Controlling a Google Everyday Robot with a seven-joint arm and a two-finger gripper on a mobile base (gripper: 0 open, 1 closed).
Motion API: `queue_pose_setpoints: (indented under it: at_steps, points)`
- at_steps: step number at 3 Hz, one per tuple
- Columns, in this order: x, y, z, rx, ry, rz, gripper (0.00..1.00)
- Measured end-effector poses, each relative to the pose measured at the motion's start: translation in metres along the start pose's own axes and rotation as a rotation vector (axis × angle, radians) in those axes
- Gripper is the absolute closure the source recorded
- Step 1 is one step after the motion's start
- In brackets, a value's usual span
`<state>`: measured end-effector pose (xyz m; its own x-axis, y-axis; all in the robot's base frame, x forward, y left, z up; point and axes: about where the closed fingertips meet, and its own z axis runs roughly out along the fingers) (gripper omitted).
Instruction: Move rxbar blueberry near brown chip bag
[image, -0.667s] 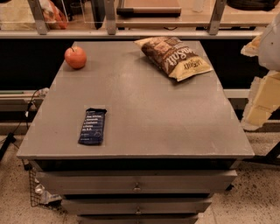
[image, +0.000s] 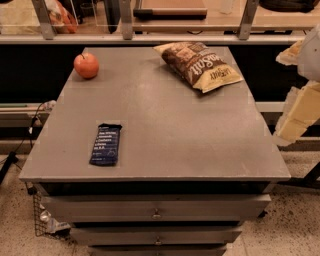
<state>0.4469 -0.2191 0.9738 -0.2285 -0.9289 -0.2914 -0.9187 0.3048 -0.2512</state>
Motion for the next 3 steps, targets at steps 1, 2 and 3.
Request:
queue_pose_setpoints:
  at_steps: [1,2,3]
  points:
    - [-0.019,-0.013,0.024,-0.006,-0.195,0.063,0.0]
    - [-0.054,-0.015,0.051,-0.049,-0.347,0.106,0.0]
    - [-0.117,0.015,0.08,-0.157,-0.511,0.098,0.0]
